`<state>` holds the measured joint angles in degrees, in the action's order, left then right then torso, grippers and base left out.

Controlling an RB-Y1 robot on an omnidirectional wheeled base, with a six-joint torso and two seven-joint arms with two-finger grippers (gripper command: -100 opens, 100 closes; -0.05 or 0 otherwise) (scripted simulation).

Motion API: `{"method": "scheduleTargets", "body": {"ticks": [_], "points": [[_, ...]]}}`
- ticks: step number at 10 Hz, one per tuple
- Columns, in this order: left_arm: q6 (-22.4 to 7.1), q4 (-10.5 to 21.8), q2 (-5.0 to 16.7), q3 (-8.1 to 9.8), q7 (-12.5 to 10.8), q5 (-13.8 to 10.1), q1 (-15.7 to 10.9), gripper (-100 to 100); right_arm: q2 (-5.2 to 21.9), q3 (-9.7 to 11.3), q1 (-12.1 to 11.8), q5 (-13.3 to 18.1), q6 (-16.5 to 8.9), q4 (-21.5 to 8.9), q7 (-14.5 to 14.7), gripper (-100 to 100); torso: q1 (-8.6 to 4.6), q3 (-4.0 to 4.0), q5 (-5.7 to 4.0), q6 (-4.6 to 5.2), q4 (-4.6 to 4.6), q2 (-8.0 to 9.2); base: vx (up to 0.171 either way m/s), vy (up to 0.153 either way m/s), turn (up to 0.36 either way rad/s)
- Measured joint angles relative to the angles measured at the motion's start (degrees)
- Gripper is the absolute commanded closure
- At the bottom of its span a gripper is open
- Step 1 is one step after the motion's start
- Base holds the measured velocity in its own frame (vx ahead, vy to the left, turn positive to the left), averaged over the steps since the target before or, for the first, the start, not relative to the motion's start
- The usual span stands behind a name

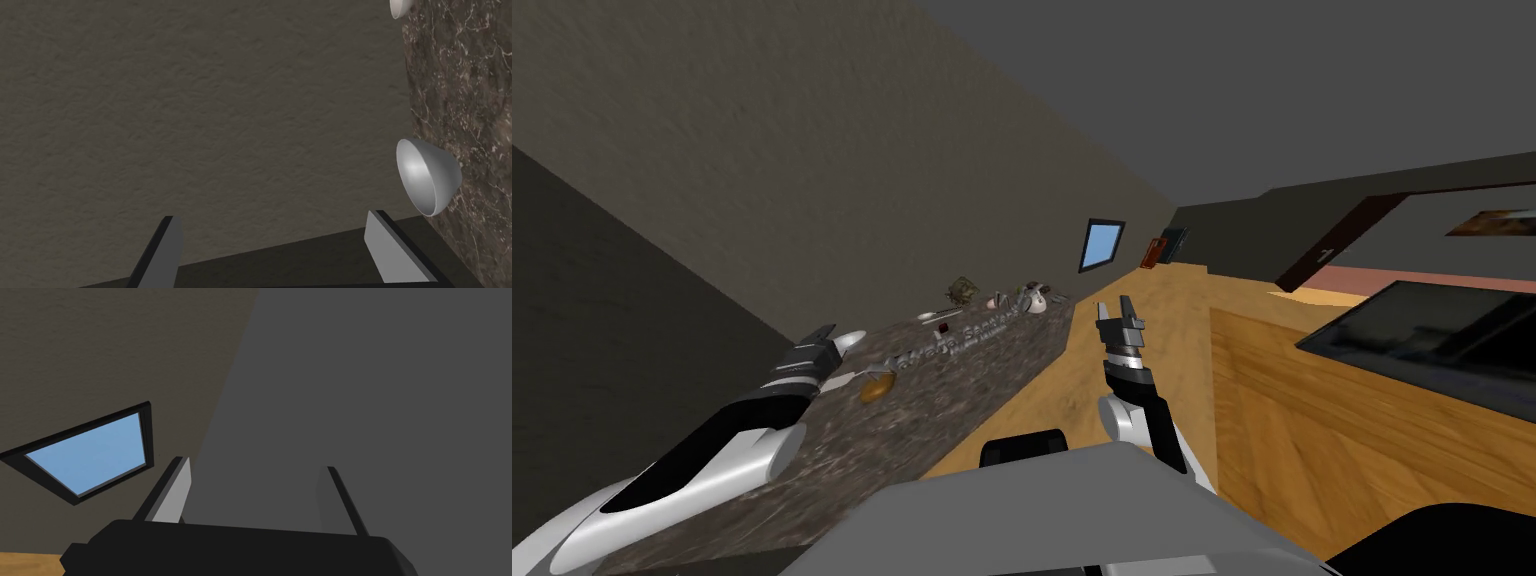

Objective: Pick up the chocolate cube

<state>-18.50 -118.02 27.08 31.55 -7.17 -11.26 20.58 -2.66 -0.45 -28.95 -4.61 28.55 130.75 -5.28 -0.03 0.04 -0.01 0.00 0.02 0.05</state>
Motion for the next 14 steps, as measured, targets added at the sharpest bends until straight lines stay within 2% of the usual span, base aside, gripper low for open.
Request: {"method": "scheduleTargets", "body": {"ticks": [2,3,4,5,6,7,8,9,11,12,14], "points": [[-2.58,1.09,0.42,0.91,-0.61,0.0,-0.19,-100,0.0,-0.01,-0.02,0.0,0.0,0.0,0.0,0,0.12,-0.02,0.03,-0.07,0.0,-0.03,-0.006,-0.024,-0.149],[-4.45,2.21,1.65,2.38,-1.27,-0.36,-0.48,-100,0.0,0.0,0.0,0.0,0.0,0.0,0.0,0,0.06,-0.04,0.01,0.01,-0.01,-0.07,-0.003,-0.03,-0.169],[-5.97,3.59,2.29,3.06,-1.75,-0.48,-0.86,-100,0.0,-0.01,-0.02,0.0,0.0,0.0,0.0,0,0.07,-0.04,0.02,-0.06,-0.02,-0.07,0.006,-0.053,-0.278],[-7.89,4.65,3.19,4.68,-2.52,-0.81,-0.68,-100,0.0,0.0,-0.01,0.0,0.0,0.0,0.0,0,0.0,-0.05,0.0,-0.02,-0.02,-0.09,0.007,-0.037,-0.164],[-9.56,5.31,3.19,5.38,-2.99,-0.7,-0.57,-100,0.0,-0.01,-0.02,0.0,0.0,0.0,0.0,0,0.03,-0.06,0.01,-0.07,-0.02,-0.1,0.019,-0.052,-0.376],[-10.77,7.36,4.0,6.65,-3.59,-0.79,-0.83,-100,0.0,0.0,-0.01,0.0,0.0,0.0,0.0,0,0.0,-0.08,0.0,0.01,-0.03,-0.15,0.022,-0.034,-0.127],[-12.13,8.92,4.94,7.44,-4.1,-1.11,-1.14,-100,0.0,-0.02,-0.02,0.0,0.0,0.0,0.0,0,0.05,-0.09,0.01,-0.09,-0.03,-0.15,0.009,-0.01,0.069],[-13.43,8.98,4.9,7.68,-4.29,-0.98,-1.2,-100,0.01,-0.02,-0.02,0.0,0.0,0.0,0.0,0,0.12,-0.06,0.03,-0.1,-0.02,-0.11,0.021,-0.033,-0.265],[-16.28,11.85,5.76,9.4,-5.28,-0.7,-1.8,-100,0.01,-0.01,-0.02,0.0,0.0,0.0,0.0,0,0.08,-0.09,0.02,-0.06,-0.04,-0.17,0.042,-0.035,-0.266],[-17.71,13.05,7.11,11.44,-6.05,-2.18,-0.39,-100,0.0,-0.01,-0.02,0.0,0.0,0.0,0.0,0,0.04,-0.13,0.0,-0.04,-0.05,-0.23,0.04,-0.031,-0.118],[-20.32,14.66,7.46,12.11,-6.75,-1.65,-1.27,-100,0.01,-0.02,-0.02,0.0,0.0,0.0,0.0,0,0.1,-0.08,0.02,-0.1,-0.03,-0.13,0.02,-0.024,-0.122]]}}
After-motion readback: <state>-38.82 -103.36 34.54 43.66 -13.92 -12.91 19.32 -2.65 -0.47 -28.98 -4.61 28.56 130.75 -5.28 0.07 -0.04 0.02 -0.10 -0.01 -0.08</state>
